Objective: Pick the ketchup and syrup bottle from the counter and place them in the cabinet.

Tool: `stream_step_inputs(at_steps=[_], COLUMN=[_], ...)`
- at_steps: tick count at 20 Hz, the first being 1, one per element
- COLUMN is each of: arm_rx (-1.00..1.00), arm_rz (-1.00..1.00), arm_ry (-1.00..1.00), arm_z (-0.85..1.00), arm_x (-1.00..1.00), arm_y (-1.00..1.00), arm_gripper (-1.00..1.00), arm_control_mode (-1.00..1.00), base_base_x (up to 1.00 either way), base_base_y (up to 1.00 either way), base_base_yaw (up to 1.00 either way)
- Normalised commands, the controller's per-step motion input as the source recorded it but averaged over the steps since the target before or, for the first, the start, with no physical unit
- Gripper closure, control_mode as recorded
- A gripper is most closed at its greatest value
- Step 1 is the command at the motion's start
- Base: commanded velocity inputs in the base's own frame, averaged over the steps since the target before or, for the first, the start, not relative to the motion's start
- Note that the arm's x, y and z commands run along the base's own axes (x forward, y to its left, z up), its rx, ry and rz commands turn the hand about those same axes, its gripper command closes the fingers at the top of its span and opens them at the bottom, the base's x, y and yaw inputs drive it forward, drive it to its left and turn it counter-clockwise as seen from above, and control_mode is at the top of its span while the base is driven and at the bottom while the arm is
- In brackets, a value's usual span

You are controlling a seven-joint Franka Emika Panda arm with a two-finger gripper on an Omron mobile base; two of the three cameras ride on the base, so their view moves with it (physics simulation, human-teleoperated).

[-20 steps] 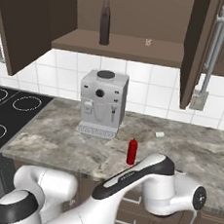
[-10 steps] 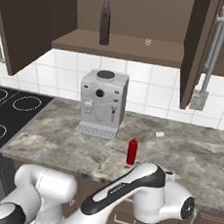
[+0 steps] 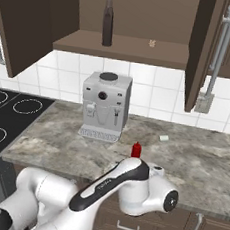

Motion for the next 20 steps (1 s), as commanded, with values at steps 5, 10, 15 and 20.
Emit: stream_step_inputs(at_steps=[5, 10, 15, 20], arm_rx=[0.0, 0.0, 0.0, 0.02], arm_rz=[0.0, 0.0, 0.0, -0.02], arm_ry=[0.01, 0.0, 0.0, -0.02], arm_z=[-0.05, -0.18, -0.13, -0.02], arm_x=[0.41, 0.3, 0.21, 0.13], arm_y=[0.16, 0.01, -0.03, -0.15], arm_gripper=[-1.0, -1.0, -1.0, -1.0], arm_control_mode=[-1.0, -1.0, -1.0, -1.0], base_base_x=[0.0, 0.0, 0.0, 0.0], base_base_y=[0.0, 0.0, 0.0, 0.0], base_base_yaw=[0.0, 0.0, 0.0, 0.0])
